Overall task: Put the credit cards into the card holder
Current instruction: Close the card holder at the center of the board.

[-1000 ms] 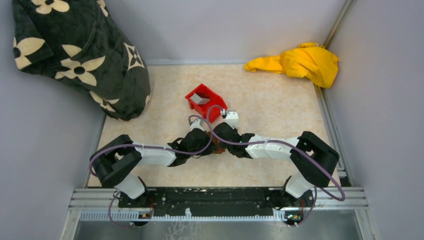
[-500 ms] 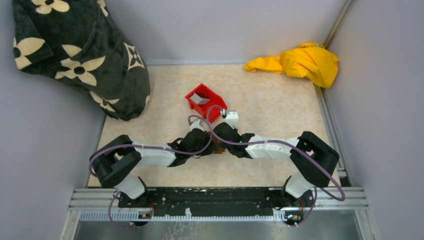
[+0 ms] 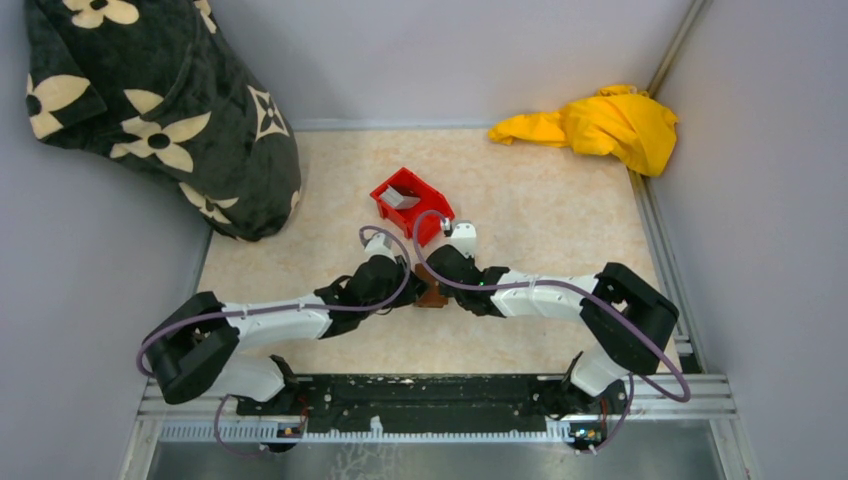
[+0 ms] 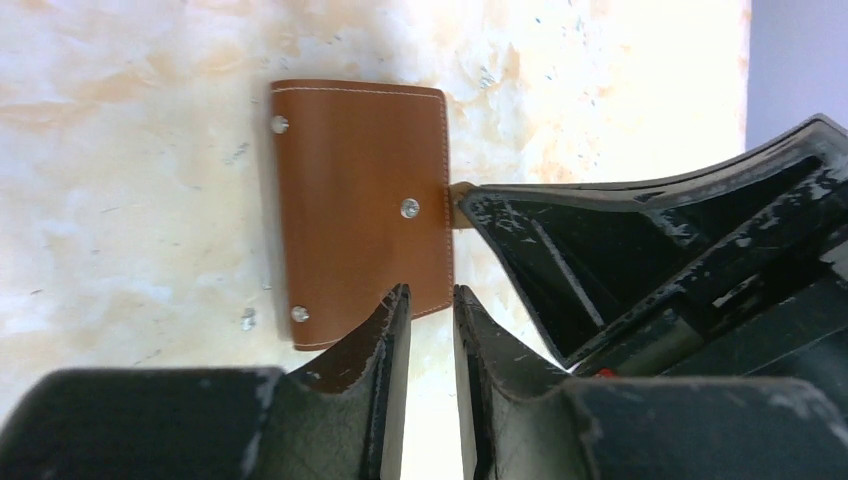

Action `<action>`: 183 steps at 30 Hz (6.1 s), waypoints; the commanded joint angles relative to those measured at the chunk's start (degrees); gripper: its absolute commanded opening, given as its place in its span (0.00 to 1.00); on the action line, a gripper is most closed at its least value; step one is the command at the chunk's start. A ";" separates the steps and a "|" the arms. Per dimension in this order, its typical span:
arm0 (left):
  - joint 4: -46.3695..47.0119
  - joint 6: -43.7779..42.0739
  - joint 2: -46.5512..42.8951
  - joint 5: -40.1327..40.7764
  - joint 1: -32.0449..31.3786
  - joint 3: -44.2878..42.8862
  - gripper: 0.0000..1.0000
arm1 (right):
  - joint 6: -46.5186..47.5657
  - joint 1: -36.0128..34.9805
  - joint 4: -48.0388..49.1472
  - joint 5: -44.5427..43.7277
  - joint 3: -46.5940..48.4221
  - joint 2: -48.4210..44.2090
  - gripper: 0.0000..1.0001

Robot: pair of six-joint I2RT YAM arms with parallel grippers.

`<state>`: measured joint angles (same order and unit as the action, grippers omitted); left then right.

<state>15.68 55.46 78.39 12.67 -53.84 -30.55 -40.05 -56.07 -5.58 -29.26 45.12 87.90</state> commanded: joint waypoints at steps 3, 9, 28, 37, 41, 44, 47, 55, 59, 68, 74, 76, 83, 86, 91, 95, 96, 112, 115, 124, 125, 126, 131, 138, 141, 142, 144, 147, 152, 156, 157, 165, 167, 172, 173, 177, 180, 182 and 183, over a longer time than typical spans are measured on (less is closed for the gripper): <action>-2.98 -1.55 -2.39 6.20 0.60 3.53 0.29 | 0.94 0.09 1.54 -0.02 1.55 -0.56 0.00; -2.71 -2.83 -1.31 7.18 1.82 5.16 0.29 | 1.28 0.09 1.41 0.35 2.01 -0.49 0.00; 9.08 -5.69 2.92 3.36 2.58 7.02 0.30 | 2.29 0.09 0.99 2.00 4.92 2.95 0.00; 10.61 -5.72 5.80 1.81 2.56 6.62 0.29 | 2.91 0.04 1.12 2.69 6.02 3.97 0.00; 11.10 -5.63 6.96 1.28 2.58 6.46 0.28 | 3.20 0.00 1.14 3.21 6.67 4.50 0.00; 11.29 -5.55 7.21 1.26 2.64 6.37 0.28 | 3.48 -0.09 1.12 3.24 7.05 4.95 0.00; 11.30 -5.62 7.13 1.29 2.62 6.33 0.28 | 3.65 -0.09 1.23 3.48 7.20 5.41 0.00; 11.48 -5.54 7.08 1.05 2.72 6.34 0.28 | 3.63 -0.09 1.25 3.99 7.64 6.26 0.00; 11.65 -5.54 7.04 1.00 2.76 6.34 0.28 | 3.67 -0.30 1.27 4.11 7.65 6.24 0.00; 12.00 -5.40 7.12 0.68 2.74 6.44 0.28 | 3.67 -0.48 1.01 4.54 8.11 8.98 0.00; 12.18 -5.35 7.13 0.69 2.75 6.48 0.28 | 3.61 -0.53 0.76 4.58 8.03 9.36 0.00; 12.18 -5.43 7.14 0.69 2.70 6.51 0.28 | 3.67 -0.62 0.64 4.73 7.97 9.44 0.00; 12.59 -4.91 7.52 0.67 2.78 6.65 0.28 | 3.84 -1.04 0.29 4.93 7.87 10.05 0.00; 12.83 -4.44 7.72 0.61 2.78 6.85 0.28 | 4.08 -1.31 0.22 4.96 7.74 10.44 0.00; 13.06 -3.43 7.87 0.47 2.83 7.15 0.27 | 4.13 -1.66 0.09 4.69 7.33 10.36 0.00; 14.15 -1.13 8.16 -0.34 3.00 8.25 0.27 | 4.19 -1.89 0.13 4.60 7.27 10.01 0.00; 14.52 -0.36 8.26 -0.63 3.14 8.65 0.27 | 4.18 -1.93 0.09 4.56 7.24 9.94 0.00; 20.10 5.47 9.21 -3.82 6.02 12.54 0.26 | 4.63 -3.07 -0.24 3.30 7.03 9.13 0.00; 20.72 5.53 9.69 -4.43 6.28 12.53 0.26 | 4.70 -3.36 -0.12 3.08 6.87 8.77 0.00; 21.49 5.47 10.59 -5.26 6.53 12.36 0.26 | 5.48 -3.60 -0.30 2.90 7.29 8.92 0.00; 21.50 5.41 10.64 -5.28 6.56 12.31 0.26 | 5.52 -3.65 -0.44 2.97 7.38 9.05 0.00; 21.50 5.38 10.61 -5.28 6.56 12.29 0.26 | 5.57 -3.66 -0.49 3.15 7.45 9.10 0.00; 21.50 5.08 10.79 -5.53 6.59 12.00 0.26 | 5.71 -3.69 -0.88 3.35 7.43 9.78 0.00; 21.67 4.93 11.21 -5.95 6.65 11.69 0.26 | 6.09 -4.19 -1.50 3.66 7.77 10.83 0.00; 21.67 4.91 11.26 -6.01 6.65 11.65 0.26 | 6.21 -4.50 -1.77 3.76 7.96 11.51 0.00; 21.67 4.86 11.18 -6.02 6.71 11.69 0.26 | 6.25 -4.56 -1.78 3.84 7.99 11.77 0.00; 21.67 4.78 11.17 -6.03 6.76 11.61 0.26 | 6.29 -4.72 -1.90 4.03 8.05 12.28 0.00; 21.76 4.75 11.24 -6.18 6.80 11.65 0.26 | 6.30 -4.91 -2.05 4.24 8.19 12.88 0.00; 21.85 4.76 11.35 -6.41 6.85 11.75 0.26 | 6.21 -4.92 -2.37 4.56 8.45 13.73 0.00; 21.93 4.75 11.26 -6.39 6.82 11.91 0.25 | 6.10 -4.97 -2.50 5.25 8.83 14.14 0.00; 21.93 4.74 11.21 -6.40 6.88 11.91 0.26 | 6.10 -4.98 -2.61 5.57 8.95 14.31 0.00; 21.93 4.49 11.43 -6.31 7.17 11.69 0.26 | 6.26 -5.12 -3.52 9.28 9.14 15.60 0.00; 21.93 4.50 11.43 -6.23 7.24 11.65 0.26 | 6.23 -5.33 -4.02 9.52 9.08 15.65 0.00; 21.93 4.71 11.59 -6.07 7.44 11.56 0.26 | 6.34 -5.45 -5.22 11.64 9.12 16.58 0.00; 21.93 4.74 11.67 -5.99 7.50 11.48 0.26 | 6.43 -5.45 -5.45 12.12 9.16 16.83 0.00; 21.68 5.04 11.61 -5.85 7.79 11.47 0.26 | 6.82 -5.45 -5.94 13.90 9.28 17.69 0.00; 21.41 5.31 11.54 -5.74 7.97 11.43 0.26 | 7.41 -5.45 -6.40 15.29 9.54 18.80 0.00; 21.41 5.40 11.50 -5.67 8.06 11.43 0.26 | 7.50 -5.45 -6.64 16.39 9.42 19.35 0.00; 21.34 5.46 11.48 -5.64 8.05 11.39 0.26 | 7.53 -5.45 -6.71 16.84 9.31 19.40 0.00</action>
<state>39.11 61.08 88.18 6.74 -46.11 -18.79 -30.26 -59.20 -6.96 -31.31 56.69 101.08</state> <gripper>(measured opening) 0.257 0.009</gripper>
